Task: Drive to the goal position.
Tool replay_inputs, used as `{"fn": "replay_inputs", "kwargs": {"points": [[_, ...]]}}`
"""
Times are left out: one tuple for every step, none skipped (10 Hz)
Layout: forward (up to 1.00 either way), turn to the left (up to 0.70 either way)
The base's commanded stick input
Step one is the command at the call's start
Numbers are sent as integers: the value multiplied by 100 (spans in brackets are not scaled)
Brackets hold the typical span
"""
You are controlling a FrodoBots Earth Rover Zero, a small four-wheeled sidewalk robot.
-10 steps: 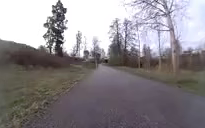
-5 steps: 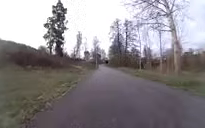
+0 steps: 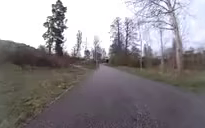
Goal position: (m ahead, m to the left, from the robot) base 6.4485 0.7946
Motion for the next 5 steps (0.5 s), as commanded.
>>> {"fn": "replay_inputs", "kwargs": {"points": [[70, 0], [70, 0], [70, 0], [70, 0], [70, 0]]}}
